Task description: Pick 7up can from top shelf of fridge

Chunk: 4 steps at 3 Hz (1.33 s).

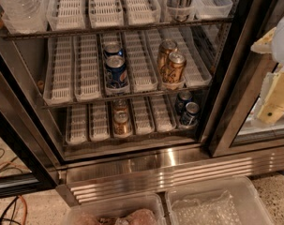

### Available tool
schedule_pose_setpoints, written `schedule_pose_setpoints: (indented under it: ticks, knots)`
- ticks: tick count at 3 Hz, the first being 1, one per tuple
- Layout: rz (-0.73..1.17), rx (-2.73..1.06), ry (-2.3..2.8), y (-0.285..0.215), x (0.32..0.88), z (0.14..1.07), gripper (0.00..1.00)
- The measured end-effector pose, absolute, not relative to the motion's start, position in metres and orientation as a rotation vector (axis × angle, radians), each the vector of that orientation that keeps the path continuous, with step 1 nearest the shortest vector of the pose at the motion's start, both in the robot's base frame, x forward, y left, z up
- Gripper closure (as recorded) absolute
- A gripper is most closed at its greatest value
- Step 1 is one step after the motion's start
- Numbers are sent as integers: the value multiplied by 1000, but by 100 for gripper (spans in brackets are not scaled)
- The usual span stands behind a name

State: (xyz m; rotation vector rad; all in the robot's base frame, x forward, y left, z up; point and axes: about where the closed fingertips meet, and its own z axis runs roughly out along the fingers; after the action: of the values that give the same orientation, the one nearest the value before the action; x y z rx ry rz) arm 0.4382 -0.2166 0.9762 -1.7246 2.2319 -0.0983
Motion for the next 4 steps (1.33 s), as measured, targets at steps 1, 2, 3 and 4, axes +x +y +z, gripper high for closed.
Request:
schedule_pose_setpoints:
  ticks: [1,2,3,4]
  knots:
    - [-101,-1702,2223,-216,441,981,0]
    - [-52,-1584,2195,-217,448,991,0]
    - [83,-1370,2152,-217,457,998,0]
    - [157,-1338,2105,-201,455,1009,0]
